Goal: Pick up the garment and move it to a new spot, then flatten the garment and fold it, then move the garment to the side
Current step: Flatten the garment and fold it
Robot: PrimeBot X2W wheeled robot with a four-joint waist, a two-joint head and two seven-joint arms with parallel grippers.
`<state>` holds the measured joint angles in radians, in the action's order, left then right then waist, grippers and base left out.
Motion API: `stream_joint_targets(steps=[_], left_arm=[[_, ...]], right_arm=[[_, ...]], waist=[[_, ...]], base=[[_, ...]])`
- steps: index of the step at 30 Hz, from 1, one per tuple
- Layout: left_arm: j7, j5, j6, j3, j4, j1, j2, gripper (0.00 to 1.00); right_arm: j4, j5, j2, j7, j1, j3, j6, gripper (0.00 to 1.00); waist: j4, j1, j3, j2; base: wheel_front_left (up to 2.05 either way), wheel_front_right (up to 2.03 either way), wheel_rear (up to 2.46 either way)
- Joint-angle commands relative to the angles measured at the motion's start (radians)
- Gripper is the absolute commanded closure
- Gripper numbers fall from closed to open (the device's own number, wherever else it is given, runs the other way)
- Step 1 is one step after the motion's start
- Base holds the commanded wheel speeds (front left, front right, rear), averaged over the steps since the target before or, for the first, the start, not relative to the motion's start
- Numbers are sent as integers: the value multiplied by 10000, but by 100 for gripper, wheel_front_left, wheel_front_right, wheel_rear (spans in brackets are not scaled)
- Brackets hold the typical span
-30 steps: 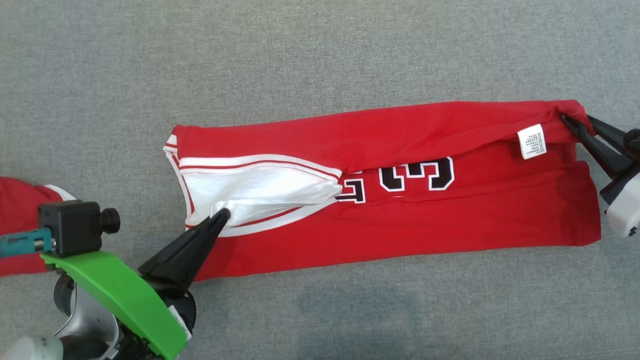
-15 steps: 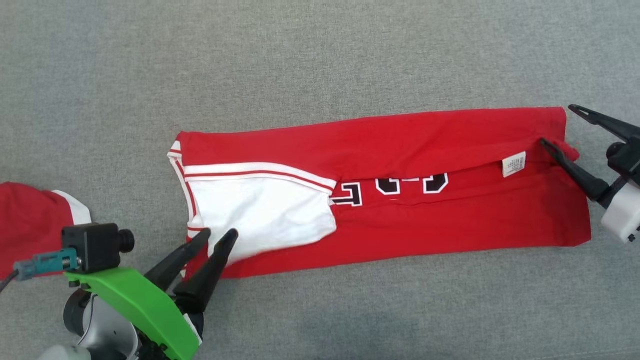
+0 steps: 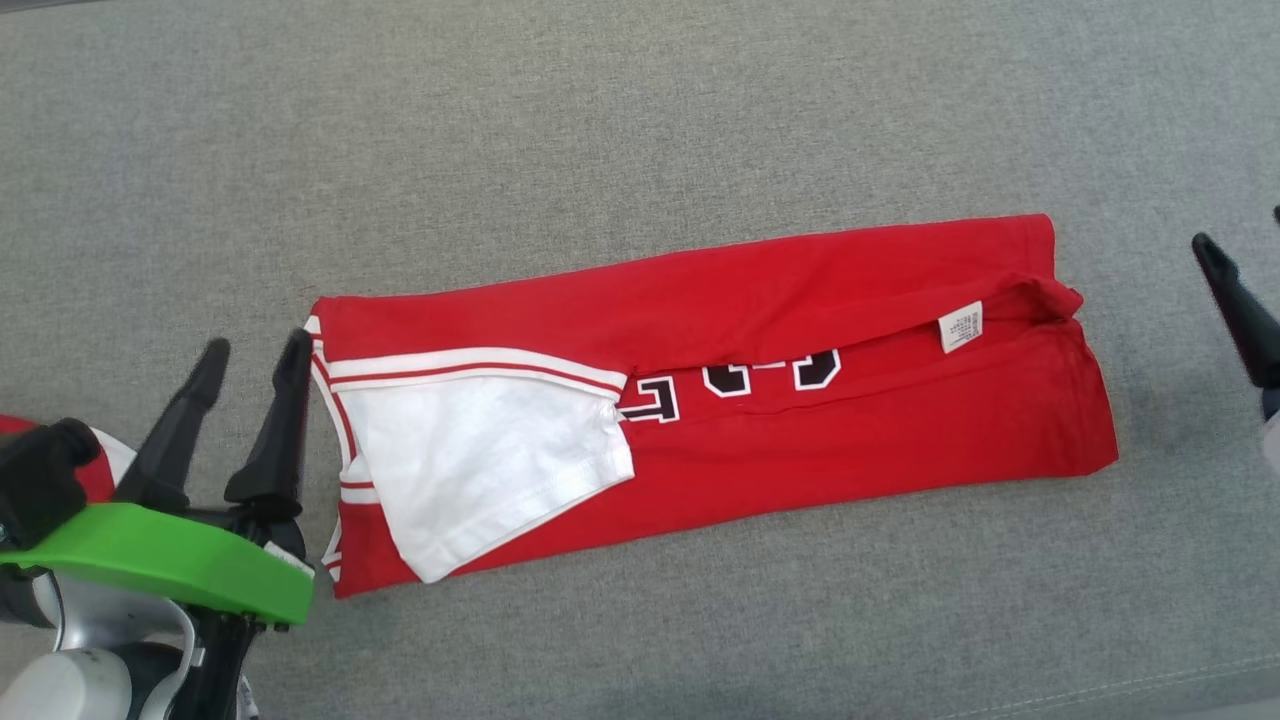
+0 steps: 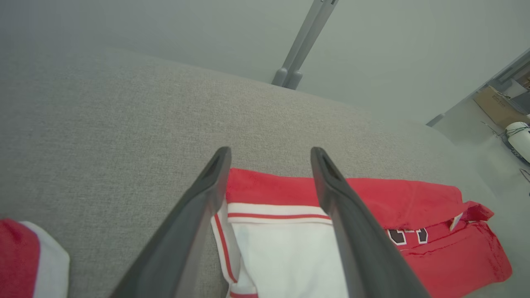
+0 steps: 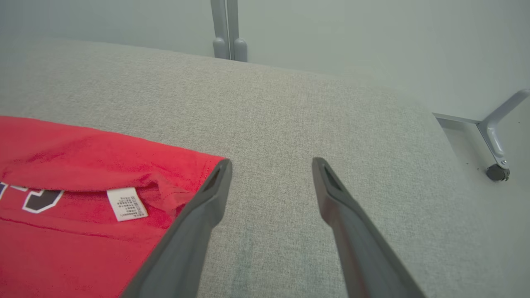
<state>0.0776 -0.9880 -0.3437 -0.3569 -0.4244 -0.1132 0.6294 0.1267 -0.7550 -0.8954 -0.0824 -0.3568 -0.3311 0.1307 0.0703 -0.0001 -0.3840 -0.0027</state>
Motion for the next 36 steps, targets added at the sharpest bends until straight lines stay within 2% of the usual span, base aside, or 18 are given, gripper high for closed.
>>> stream_joint_targets(steps=[1, 7, 10, 14, 23, 28, 33, 34, 35, 36], left_arm=[[-354, 366, -27, 74, 130, -219, -62, 0], [-1987, 1692, 99, -273, 1161, -508, -581, 0], [-2553, 2047, 195, -439, 1707, -533, -799, 0], [-2997, 2234, 306, -437, 2177, -451, -1055, 0], [-3273, 2312, 628, -672, 2703, -186, -1623, 0], [-3309, 2323, 697, -710, 2921, -33, -1608, 0], [-3299, 2326, 729, -742, 3173, 181, -1490, 0], [-3299, 2334, 749, -760, 3212, 198, -1482, 0], [-3303, 2334, 769, -764, 3255, 226, -1473, 0], [-3307, 2348, 773, -777, 3312, 250, -1462, 0]], right_arm=[[102, -82, 516, 209, 257, 226, 0, 0], [731, -112, 2889, 1207, 660, 1369, -1, 0], [1145, 105, 3573, 1607, 591, 1556, 0, 0], [1606, 4, 4118, 1977, 324, 1786, 0, 0], [2663, -293, 4223, 3201, 367, 1682, 0, 0], [2853, -726, 4188, 3813, 443, 1685, 2, 0], [2694, -1266, 4027, 5072, 524, 1257, 5, 0], [2616, -1397, 3964, 5305, 546, 1219, 5, 15], [2513, -1495, 3897, 5506, 561, 1201, 6, 36], [2394, -1556, 3808, 5667, 567, 1190, 6, 69]], waist=[[43, 1, 53, 27], [-149, 1, 128, 27], [-343, 1, 157, 27], [-589, 1, 140, 27], [-1132, 1, 278, 27], [-1255, 1, 375, 27], [-1349, 1, 518, 27], [-1372, 1, 553, 27], [-1389, 1, 584, 27], [-1405, 1, 612, 27]], base=[[0, 0, 0], [0, 0, 0], [0, 0, 0], [0, 0, 0], [0, 0, 0], [0, 0, 0], [0, 0, 0], [0, 0, 0], [0, 0, 0], [0, 0, 0]])
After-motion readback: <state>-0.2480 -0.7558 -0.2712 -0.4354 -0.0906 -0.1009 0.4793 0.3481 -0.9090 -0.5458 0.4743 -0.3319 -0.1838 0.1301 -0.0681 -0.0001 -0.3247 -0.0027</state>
